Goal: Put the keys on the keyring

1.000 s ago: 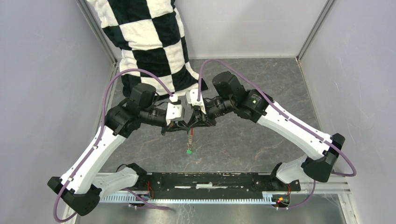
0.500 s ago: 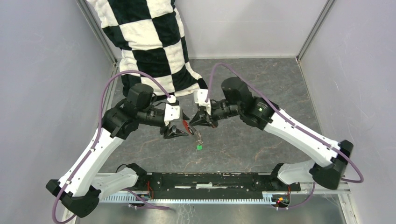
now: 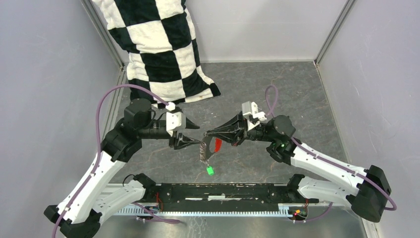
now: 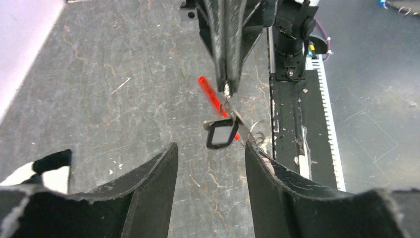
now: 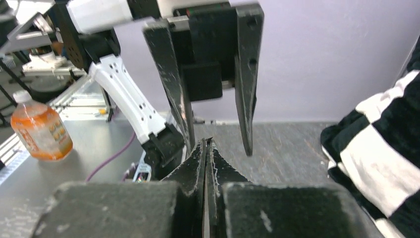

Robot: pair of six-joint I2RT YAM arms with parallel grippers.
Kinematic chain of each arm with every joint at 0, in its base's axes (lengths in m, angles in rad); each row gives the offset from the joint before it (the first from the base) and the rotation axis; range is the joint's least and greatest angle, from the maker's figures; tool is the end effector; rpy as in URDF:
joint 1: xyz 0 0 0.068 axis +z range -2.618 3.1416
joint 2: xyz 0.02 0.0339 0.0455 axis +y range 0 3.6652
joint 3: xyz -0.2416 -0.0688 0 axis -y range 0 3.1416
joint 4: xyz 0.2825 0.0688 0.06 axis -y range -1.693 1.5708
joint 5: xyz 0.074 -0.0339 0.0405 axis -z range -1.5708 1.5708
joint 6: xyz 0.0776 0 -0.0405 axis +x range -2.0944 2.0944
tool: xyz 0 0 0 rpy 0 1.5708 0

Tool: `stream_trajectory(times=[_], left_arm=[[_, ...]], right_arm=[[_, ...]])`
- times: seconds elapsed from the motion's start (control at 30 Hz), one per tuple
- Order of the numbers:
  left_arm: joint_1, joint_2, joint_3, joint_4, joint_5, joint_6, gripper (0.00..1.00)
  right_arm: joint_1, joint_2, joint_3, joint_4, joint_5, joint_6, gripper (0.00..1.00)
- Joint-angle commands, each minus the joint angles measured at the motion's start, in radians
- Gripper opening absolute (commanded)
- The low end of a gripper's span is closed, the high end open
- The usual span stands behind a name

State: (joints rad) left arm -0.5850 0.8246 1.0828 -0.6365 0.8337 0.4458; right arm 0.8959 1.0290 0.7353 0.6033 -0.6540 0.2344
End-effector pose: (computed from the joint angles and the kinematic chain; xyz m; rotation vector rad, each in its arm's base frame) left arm 0.1609 -0.1755 0.3745 1.3870 1.3275 -0.8990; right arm 0.1583 0.2734 0.3375 -1.0124 1.0531 1.3513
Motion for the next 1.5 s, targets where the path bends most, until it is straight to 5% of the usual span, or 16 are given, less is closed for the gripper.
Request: stream_trajectory(times=[0.0, 0.47, 0.9, 1.1, 1.47], left_arm=[[-0.005, 0.018, -0.035, 0.185, 0.055, -0.166, 0.58], [-0.011, 0.066, -0.084, 0.486, 0.166, -0.435, 0.58], [-0.03, 0.079, -0.096, 0.547, 0.167, -0.469, 0.5], [-0.03, 0.064, -0.077, 0.492, 0.163, -0.388, 0.37], [-0.03, 0.05, -0.093, 0.283, 0.02, -0.148, 0.37]], right_arm=[[0.0, -0.014, -0.055, 0.426, 0.056, 0.171, 0.0], [0.014, 0.048, -0.114, 0.612, 0.122, 0.203, 0.0], [0.04, 0.126, -0.138, 0.734, 0.168, 0.23, 0.0], [0.041, 0.115, -0.171, 0.716, 0.209, 0.192, 0.0], [0.041, 0.092, -0.186, 0.724, 0.217, 0.185, 0.0]])
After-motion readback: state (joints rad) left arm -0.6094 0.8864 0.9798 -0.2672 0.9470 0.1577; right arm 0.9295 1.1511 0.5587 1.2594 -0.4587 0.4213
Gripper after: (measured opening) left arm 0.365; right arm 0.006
